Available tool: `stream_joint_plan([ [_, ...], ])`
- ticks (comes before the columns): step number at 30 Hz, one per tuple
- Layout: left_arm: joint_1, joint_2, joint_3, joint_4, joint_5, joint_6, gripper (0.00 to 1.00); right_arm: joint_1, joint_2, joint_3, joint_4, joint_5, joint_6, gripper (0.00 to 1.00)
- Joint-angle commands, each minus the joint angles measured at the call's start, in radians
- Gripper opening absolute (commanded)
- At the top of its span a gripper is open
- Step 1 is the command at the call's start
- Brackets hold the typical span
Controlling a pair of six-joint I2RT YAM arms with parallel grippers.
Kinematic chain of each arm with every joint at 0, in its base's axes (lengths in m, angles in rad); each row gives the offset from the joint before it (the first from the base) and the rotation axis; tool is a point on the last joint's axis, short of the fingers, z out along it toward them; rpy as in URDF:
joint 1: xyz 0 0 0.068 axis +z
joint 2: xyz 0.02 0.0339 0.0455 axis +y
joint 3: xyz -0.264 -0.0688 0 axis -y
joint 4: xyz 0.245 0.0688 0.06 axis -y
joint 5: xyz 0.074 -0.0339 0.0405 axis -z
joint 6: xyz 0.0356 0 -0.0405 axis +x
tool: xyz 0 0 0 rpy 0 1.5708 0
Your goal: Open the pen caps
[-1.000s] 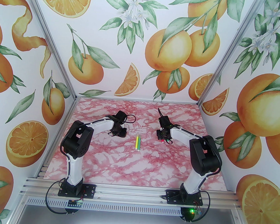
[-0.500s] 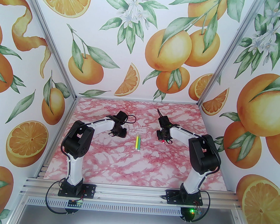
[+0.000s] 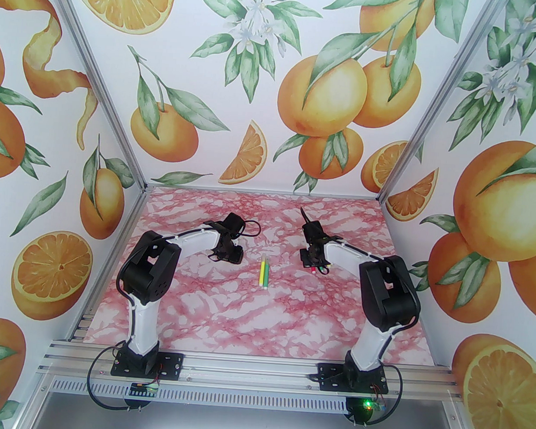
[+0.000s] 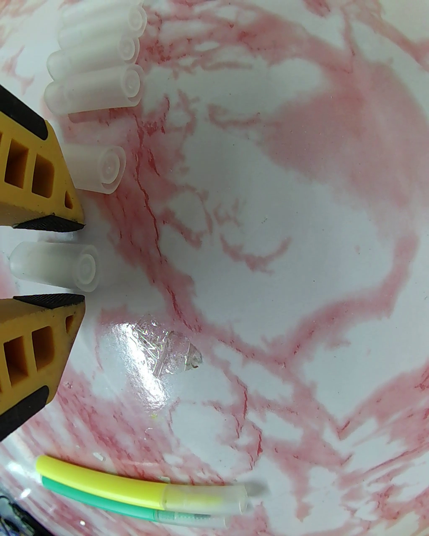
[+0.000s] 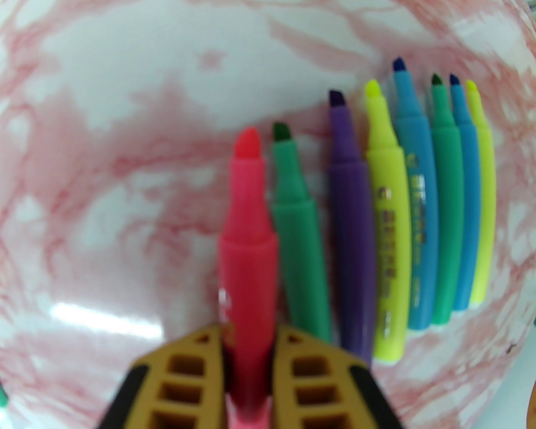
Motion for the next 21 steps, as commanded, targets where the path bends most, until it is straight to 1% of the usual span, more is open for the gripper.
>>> stream_joint_plan([
  [1,0.005,-0.059,-0.008,-0.008,-0.006,0.013,0.33,-0.006,0.024,0.029,-0.021,0.032,-0.013,0.17],
  [6,0.005,-0.112,-0.014,0.007,0.014,0.01,0.34,-0.006,0.032,0.036,-0.025,0.04,-0.014,0.2],
  [9,0.004,-0.158,-0.04,0.05,0.054,0.018,0.37,-0.006,0.039,0.041,-0.028,0.049,-0.016,0.2],
  [11,0.005,-0.186,-0.057,0.075,0.078,0.021,0.4,-0.006,0.044,0.044,-0.031,0.056,-0.016,0.22],
  [15,0.006,-0.234,-0.086,0.113,0.109,0.02,0.41,-0.006,0.045,0.047,-0.031,0.056,-0.016,0.23],
  [18,0.006,-0.262,-0.106,0.141,0.139,0.019,0.41,-0.006,0.043,0.044,-0.03,0.056,-0.017,0.26],
  [20,0.007,-0.282,-0.121,0.163,0.155,0.015,0.41,-0.006,0.043,0.044,-0.031,0.057,-0.018,0.27],
  [21,0.007,-0.293,-0.126,0.172,0.159,0.012,0.42,-0.006,0.041,0.043,-0.032,0.058,-0.017,0.29],
])
